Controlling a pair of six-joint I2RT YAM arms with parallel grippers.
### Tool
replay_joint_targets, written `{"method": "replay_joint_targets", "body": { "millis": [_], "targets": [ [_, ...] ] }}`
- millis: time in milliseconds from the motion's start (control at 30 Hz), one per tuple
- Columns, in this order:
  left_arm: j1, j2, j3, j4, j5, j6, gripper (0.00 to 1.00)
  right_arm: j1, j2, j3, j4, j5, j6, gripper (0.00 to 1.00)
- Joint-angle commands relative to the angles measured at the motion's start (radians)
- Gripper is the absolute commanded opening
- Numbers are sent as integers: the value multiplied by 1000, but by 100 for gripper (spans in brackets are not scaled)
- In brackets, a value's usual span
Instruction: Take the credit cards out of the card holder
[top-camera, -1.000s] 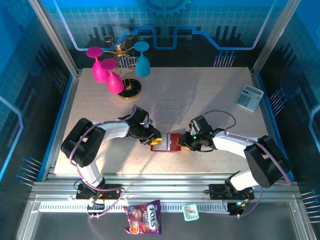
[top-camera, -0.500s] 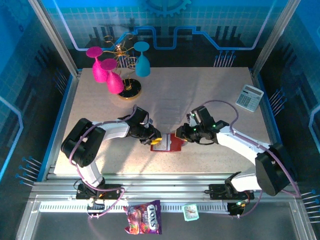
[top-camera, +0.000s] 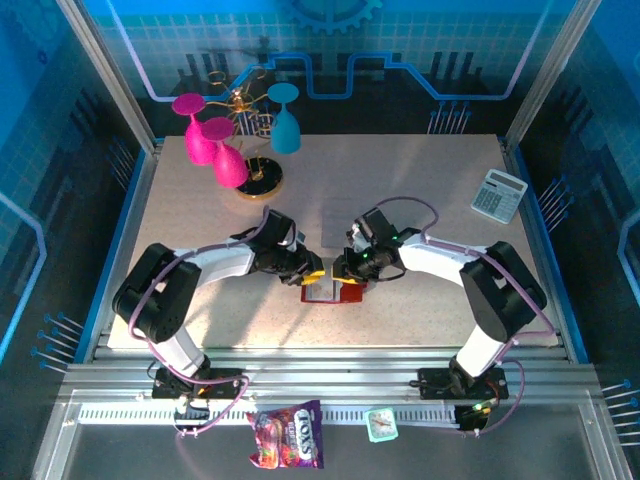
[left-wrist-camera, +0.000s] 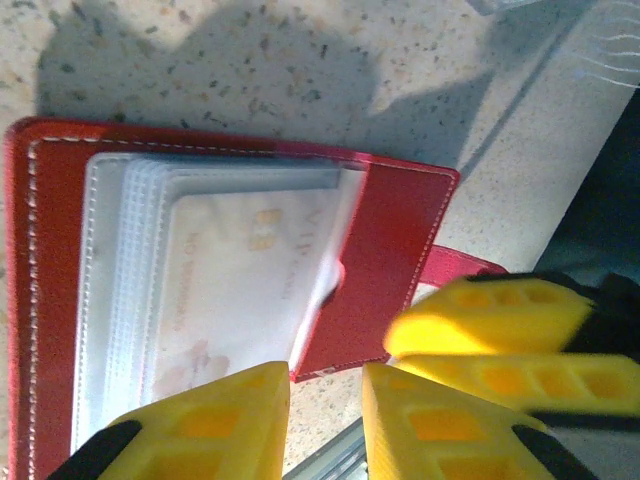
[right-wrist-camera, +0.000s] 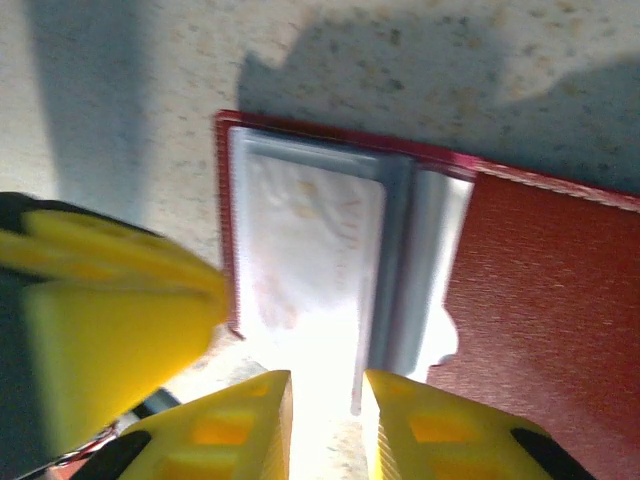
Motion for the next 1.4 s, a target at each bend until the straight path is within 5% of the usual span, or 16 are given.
{"method": "replay_joint_targets", "body": {
  "millis": [0, 800, 1067, 1367],
  "targets": [
    [-19, -23, 15, -19, 12, 5, 27, 2, 25, 27, -114, 57, -91, 26],
    [-49, 50, -48, -16, -61, -2, 25, -26, 84, -29, -87, 146, -160, 21],
    [-46, 8, -39, -18, -78, -1, 26, -26, 12, 19, -102, 81, -116, 22],
    [-24, -12, -39, 35, -87, -25, 27, -26, 4, -16, 76, -55, 36, 24]
  ]
}}
